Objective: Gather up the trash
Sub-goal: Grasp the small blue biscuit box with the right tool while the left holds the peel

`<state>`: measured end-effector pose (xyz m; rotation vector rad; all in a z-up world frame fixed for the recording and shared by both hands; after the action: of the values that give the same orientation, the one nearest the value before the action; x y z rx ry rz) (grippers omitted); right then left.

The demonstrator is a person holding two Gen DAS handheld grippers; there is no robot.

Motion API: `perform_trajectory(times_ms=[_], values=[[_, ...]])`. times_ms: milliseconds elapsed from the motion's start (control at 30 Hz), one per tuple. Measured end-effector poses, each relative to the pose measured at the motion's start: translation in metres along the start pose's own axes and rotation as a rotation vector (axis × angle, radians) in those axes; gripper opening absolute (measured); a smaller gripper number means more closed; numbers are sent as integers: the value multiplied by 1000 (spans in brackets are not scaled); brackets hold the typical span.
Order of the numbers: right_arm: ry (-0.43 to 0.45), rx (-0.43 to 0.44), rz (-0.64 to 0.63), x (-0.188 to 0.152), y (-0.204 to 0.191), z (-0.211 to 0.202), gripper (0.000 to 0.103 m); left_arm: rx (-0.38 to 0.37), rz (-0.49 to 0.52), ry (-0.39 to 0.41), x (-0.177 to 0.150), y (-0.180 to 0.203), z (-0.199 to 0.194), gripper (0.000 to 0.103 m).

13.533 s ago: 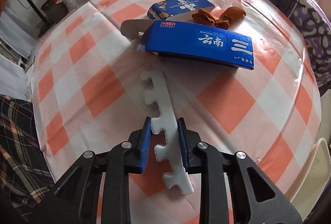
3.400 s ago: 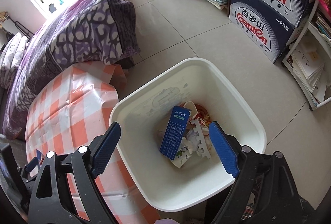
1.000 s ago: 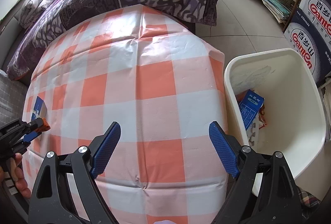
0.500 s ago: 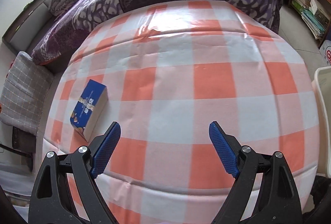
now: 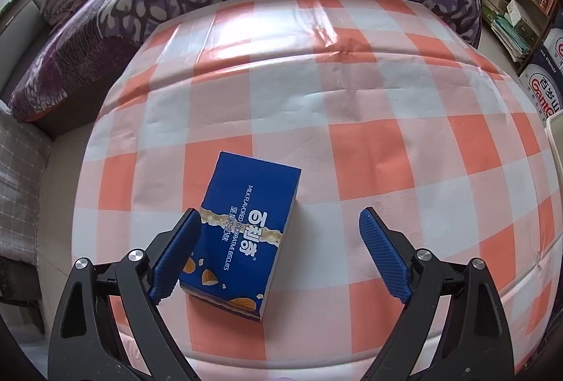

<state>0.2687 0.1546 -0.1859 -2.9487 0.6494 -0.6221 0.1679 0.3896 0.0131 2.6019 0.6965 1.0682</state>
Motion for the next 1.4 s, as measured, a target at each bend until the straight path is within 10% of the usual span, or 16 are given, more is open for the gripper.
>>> perform_trajectory(times_ms=[200, 400, 567, 1067, 1167, 1233, 1400], values=[[-33, -2, -54, -10, -8, 15, 92, -14, -35, -28, 0, -11, 8, 34], [-10, 50, -190, -19, -10, 8, 65, -10, -30, -29, -1, -10, 9, 34], [-60, 88, -287, -34, -1, -2, 65, -14, -32, -39, -4, -8, 11, 34], [-70, 38, -93, -57, 0, -9, 93, -25, -35, -61, -7, -2, 17, 34], [-74, 29, -122, -63, 8, -8, 83, -23, -34, -63, -8, -2, 17, 34], [-39, 19, -175, -62, 12, -12, 56, -21, -32, -59, -8, -2, 17, 34], [-14, 142, -227, -51, 15, -27, 54, -9, -26, -57, -10, -1, 20, 34]])
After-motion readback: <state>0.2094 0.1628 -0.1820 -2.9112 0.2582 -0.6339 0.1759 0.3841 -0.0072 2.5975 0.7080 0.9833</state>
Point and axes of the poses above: each gripper's, at about its wrist camera, not at the fingertips, and z roughly the way its jaws point, y to its right, x to its top, the point moved 10 cm from there along z, roughly the way its jaws point, and after that the axes turned 3 degrees about z, right-handed, at the moved point
